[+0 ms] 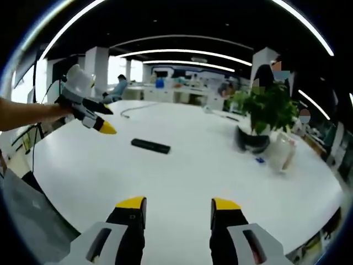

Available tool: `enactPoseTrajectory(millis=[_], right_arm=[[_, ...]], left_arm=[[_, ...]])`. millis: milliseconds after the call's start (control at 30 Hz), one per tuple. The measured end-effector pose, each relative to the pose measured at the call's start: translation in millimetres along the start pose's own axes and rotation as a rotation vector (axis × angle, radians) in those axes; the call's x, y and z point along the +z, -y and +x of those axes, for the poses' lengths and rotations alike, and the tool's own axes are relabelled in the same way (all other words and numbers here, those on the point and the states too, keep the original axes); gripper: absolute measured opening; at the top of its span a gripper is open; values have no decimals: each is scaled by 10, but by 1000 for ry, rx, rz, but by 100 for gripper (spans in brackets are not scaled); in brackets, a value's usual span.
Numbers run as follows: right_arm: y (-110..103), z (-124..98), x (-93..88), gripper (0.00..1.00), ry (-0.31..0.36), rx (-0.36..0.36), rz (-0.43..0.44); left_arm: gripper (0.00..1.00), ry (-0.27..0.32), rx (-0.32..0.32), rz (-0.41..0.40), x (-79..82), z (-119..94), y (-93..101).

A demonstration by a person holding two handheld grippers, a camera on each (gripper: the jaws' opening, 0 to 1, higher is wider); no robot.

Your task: Press the specified remote control buttons in sequence, fully releasing each button before pressing the next.

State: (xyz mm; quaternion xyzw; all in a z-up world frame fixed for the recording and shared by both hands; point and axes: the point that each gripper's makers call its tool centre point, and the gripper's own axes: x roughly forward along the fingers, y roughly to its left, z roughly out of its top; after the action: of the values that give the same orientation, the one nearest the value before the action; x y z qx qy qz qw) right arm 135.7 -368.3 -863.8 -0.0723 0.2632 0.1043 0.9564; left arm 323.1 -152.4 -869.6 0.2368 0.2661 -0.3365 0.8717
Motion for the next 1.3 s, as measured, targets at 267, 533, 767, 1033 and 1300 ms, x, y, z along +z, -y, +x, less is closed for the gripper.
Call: enactPoseTrajectory(millis=[267,533,767,1033,1300], right_arm=[[28,-1,-36,36,-20,-14,1],[22,15,-67,32,-40,-12,-4],[1,39,-105,32,-66,-6,-18],[-9,46,-135,30,-83,-6,-22],[-12,52,-162,30,-100,-9,-29]], left_arm=[[60,-54,-65,98,63,343,-38],[56,-112,-163,171,11,661,-23],[53,-155,-243,247,4,932,-19],[51,-191,-326,295,-64,1087,-9],[49,-241,-360,316,-136,1216,-49]])
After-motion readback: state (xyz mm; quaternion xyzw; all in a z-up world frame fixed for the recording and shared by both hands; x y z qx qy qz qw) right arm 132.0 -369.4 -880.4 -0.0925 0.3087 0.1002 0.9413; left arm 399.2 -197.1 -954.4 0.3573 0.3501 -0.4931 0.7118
